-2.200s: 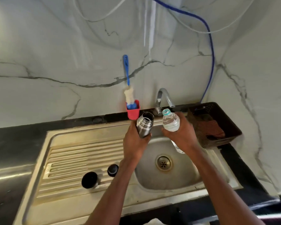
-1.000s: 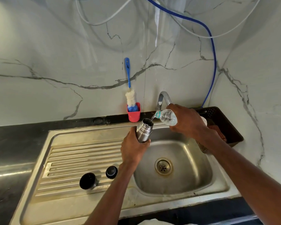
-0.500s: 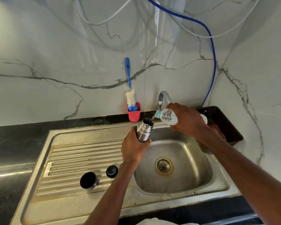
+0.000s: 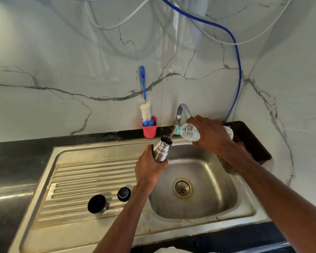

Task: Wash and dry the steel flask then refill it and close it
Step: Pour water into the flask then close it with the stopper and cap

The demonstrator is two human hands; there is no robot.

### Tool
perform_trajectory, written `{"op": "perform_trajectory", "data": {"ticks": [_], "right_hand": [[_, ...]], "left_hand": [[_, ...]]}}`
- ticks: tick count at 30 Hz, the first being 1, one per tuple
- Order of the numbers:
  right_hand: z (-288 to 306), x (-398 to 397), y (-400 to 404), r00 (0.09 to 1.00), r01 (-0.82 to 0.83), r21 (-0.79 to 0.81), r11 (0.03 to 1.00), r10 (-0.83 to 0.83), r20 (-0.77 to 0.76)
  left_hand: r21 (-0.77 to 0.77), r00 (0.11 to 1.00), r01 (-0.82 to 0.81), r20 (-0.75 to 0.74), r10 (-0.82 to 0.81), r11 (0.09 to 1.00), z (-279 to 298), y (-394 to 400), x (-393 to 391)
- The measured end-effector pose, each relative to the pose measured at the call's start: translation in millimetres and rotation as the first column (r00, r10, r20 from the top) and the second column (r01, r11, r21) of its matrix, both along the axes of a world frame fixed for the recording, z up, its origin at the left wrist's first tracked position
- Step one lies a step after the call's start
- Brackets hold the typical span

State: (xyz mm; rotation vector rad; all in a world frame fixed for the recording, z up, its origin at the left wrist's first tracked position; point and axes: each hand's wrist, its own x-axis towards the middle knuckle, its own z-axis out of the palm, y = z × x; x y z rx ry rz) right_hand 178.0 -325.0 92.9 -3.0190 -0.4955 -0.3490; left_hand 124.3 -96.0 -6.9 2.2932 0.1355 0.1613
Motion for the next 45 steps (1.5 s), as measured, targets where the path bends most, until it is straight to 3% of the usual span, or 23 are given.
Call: {"op": "perform_trajectory", "data": {"ticks": [45], "right_hand": [[0.8,0.4,-7.1,0.998,0.007,-0.069,0.998,-0.003,0.062]], "left_hand": [[0.033,1.0,0.029,0.011,-0.029,0.999,1.8,-5.4,-1.9]]}}
